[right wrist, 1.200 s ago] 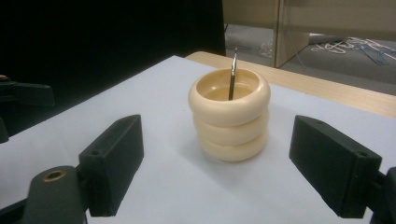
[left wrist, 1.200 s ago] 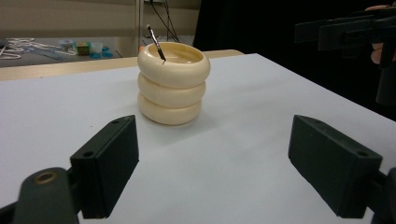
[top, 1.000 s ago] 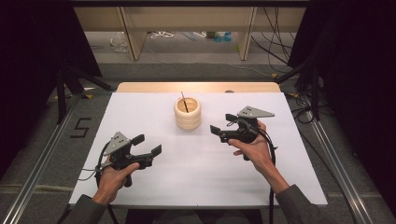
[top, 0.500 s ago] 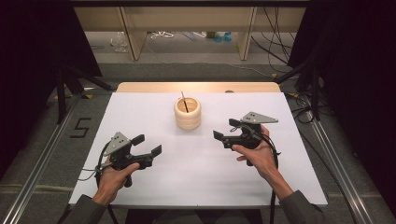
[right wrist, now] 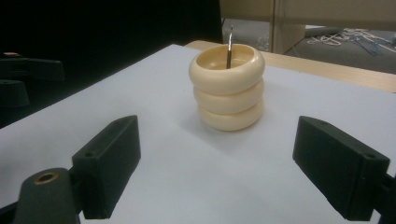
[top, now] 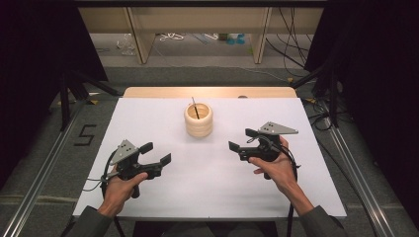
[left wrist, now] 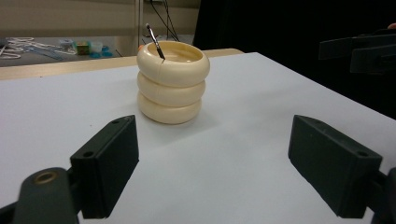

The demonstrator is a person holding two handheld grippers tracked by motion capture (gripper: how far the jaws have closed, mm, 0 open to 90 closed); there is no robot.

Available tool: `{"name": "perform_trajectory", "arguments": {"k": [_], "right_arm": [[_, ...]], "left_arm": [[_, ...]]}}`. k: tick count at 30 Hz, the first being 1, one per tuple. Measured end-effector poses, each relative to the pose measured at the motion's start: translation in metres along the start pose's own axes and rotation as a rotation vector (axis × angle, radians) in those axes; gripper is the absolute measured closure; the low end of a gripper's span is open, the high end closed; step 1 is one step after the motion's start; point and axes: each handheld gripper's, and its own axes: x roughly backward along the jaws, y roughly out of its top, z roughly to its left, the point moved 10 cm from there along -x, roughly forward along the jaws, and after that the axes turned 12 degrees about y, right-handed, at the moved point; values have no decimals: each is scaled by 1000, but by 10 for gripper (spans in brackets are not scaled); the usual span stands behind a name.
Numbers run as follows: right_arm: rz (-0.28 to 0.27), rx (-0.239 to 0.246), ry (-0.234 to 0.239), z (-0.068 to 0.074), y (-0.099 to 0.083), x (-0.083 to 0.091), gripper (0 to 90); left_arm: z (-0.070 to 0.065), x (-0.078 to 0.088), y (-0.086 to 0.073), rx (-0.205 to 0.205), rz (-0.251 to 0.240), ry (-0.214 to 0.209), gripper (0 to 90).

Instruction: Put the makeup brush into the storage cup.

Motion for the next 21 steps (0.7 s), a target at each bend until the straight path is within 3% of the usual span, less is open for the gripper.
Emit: {"name": "perform_trajectory", "arguments": {"k": [14,17,21], "right_arm": [[17,-3,-23,0,-11,12,160],[34,10,-57,-2,-14,16,161],[37,-8,-46,1,-19,18,162]], "left_arm": [[0,0,0,2,-2,1,155],[0,0,0,-4,1,0,155],[0,1,0,0,-2,0,155]]}}
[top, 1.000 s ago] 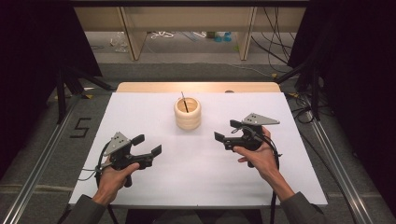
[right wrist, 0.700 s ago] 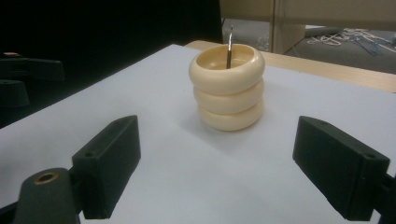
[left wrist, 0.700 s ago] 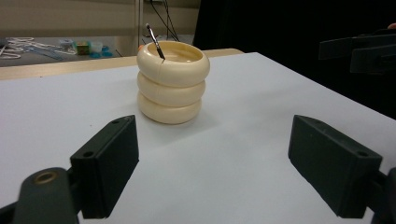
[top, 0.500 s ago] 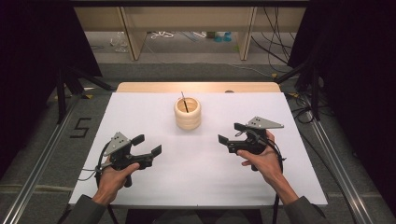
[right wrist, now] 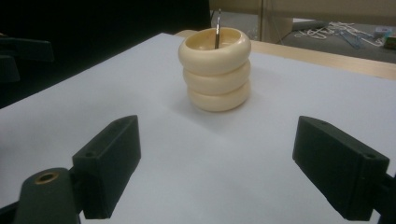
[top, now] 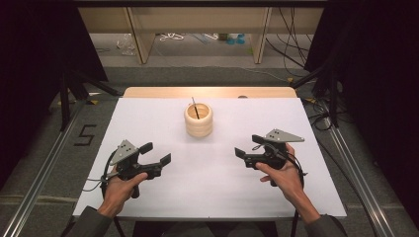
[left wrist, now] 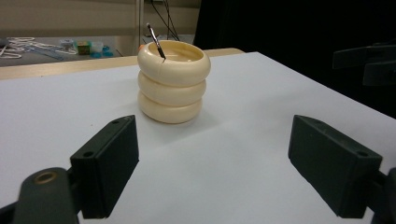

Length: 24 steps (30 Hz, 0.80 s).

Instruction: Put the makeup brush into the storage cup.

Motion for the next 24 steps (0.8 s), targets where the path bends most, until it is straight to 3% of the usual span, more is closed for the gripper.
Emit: {"name": "perform_trajectory", "arguments": {"k": [7,9,15,16,18,20,24], "right_arm": [[17,12,-20,2,-6,6,162],[-6,11,-20,3,-6,7,163],[-3,19,-41,3,-8,12,163],[2,3,-28,5,-10,12,163],[-17,24,-40,3,-9,12,163],[8,-8,-32,5,-13,14,163],[-3,11,-47,3,-14,14,164]], "left_arm": [[0,0,0,0,1,-1,155],[-1,0,-1,-1,1,-1,155],[-1,-1,-1,1,1,-1,155],[-1,-1,-1,1,2,-2,156],[-1,-1,-1,0,1,-1,155],[-1,-1,-1,-1,1,-2,156],[-1,-1,-1,-1,1,-1,156]]}}
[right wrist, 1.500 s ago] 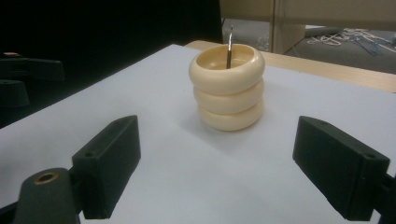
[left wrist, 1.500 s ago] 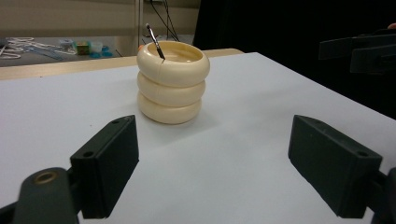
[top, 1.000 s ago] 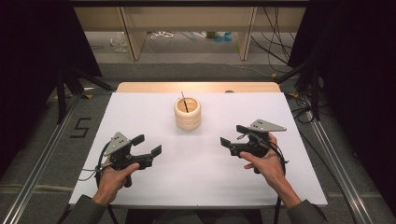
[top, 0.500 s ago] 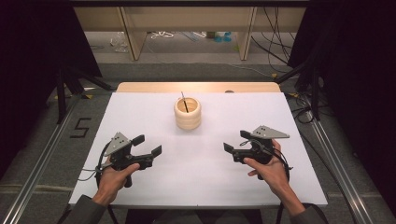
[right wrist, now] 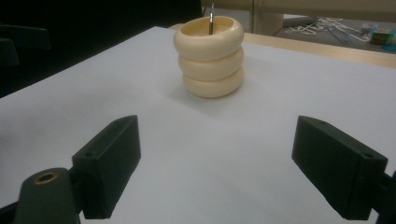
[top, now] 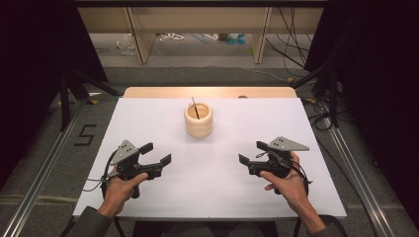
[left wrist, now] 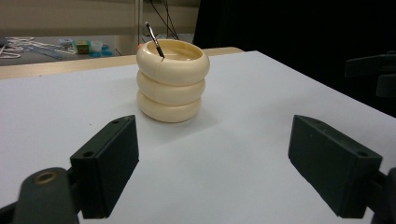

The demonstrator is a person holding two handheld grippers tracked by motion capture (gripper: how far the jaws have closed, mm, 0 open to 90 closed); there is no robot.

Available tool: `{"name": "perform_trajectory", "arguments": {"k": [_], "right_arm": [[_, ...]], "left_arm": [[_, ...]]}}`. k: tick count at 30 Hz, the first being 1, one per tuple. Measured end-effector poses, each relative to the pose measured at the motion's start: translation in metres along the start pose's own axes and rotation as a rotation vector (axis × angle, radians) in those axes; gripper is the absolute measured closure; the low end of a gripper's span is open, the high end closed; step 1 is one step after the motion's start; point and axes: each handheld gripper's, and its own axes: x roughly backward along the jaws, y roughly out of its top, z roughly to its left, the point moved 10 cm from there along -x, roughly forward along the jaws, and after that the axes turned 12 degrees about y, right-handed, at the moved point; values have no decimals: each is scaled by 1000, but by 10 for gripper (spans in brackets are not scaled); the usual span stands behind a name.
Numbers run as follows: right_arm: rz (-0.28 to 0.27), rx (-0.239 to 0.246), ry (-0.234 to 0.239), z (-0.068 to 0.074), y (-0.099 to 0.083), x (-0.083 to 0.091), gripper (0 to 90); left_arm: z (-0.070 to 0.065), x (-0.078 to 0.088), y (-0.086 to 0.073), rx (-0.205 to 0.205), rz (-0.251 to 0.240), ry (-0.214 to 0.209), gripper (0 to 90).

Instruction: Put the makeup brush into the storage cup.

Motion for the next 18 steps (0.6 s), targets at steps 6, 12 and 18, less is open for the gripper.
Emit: {"name": "perform_trajectory", "arguments": {"k": [6,12,18], "right_arm": [[3,-4,7,1,-3,0,165],[8,-25,11,2,-5,1,166],[14,-23,3,2,-5,3,165]], "left_arm": [[0,0,0,0,-1,0,155],[0,0,0,-1,-1,-1,155],[0,0,0,-2,-1,-1,156]]}}
